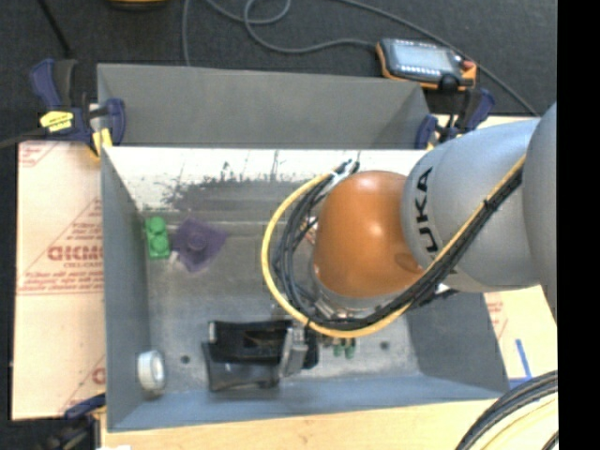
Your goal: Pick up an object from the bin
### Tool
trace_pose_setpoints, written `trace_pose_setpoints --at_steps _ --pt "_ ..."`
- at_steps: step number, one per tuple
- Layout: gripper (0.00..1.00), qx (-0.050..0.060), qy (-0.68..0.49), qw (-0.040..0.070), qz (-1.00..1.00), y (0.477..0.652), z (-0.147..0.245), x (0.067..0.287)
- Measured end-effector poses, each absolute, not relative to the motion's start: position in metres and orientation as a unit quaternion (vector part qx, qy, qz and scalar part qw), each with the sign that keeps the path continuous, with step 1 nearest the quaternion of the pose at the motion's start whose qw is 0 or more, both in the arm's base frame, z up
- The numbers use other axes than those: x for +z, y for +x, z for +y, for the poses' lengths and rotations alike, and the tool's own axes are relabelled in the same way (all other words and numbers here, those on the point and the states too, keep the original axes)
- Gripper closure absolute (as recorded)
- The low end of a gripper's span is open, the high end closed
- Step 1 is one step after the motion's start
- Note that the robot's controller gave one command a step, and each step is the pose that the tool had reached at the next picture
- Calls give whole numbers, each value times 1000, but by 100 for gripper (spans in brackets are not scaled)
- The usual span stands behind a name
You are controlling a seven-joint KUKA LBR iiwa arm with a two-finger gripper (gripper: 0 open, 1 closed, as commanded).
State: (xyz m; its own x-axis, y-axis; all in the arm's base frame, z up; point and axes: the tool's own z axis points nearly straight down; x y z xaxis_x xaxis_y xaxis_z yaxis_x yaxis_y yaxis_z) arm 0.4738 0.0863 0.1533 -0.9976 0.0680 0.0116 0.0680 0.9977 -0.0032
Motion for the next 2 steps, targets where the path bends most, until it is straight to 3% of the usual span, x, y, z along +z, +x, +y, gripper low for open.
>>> trace_pose_setpoints --at_steps 1,2 --pt "100 1 -35 5 -999 476 84 169" --pt "100 0 19 -1 -1000 484 96 143"
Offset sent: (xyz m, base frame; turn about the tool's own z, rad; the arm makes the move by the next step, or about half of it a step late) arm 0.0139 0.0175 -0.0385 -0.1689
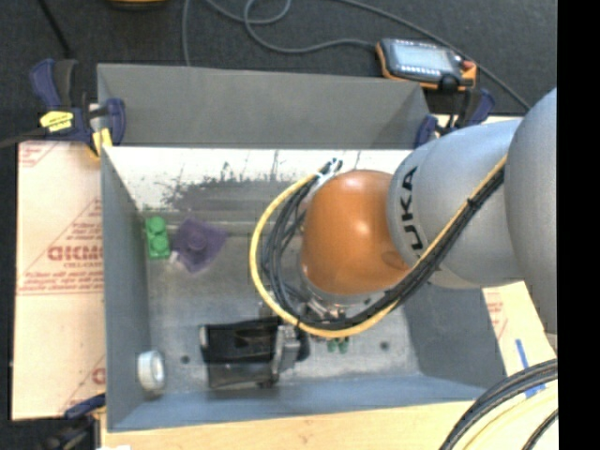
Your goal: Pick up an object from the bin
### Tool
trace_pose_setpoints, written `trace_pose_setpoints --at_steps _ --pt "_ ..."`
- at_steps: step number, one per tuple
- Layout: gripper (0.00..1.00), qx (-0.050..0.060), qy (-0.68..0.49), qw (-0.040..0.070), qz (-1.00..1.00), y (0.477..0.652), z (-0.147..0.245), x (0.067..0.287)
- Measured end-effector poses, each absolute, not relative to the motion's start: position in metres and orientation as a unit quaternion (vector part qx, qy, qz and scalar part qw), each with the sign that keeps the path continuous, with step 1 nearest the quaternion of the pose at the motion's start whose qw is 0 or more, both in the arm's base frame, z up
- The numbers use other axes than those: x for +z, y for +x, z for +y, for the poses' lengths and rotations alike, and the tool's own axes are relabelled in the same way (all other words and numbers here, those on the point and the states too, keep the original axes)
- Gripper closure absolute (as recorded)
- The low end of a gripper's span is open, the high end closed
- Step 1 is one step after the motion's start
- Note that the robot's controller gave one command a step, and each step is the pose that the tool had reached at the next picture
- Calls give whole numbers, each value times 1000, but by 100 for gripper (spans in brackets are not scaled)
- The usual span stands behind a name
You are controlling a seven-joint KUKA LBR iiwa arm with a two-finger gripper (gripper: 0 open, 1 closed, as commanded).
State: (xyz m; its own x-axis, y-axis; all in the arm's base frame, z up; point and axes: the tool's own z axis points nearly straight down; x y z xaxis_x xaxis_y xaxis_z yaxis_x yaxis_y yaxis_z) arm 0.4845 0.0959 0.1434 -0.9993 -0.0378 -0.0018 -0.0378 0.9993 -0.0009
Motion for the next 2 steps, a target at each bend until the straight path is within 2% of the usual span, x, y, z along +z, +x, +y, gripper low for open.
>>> trace_pose_setpoints --at_steps 1,2 --pt "100 -2 -6 -4 1000 478 148 144" --pt "100 -1 2 -5 1000 486 152 202"
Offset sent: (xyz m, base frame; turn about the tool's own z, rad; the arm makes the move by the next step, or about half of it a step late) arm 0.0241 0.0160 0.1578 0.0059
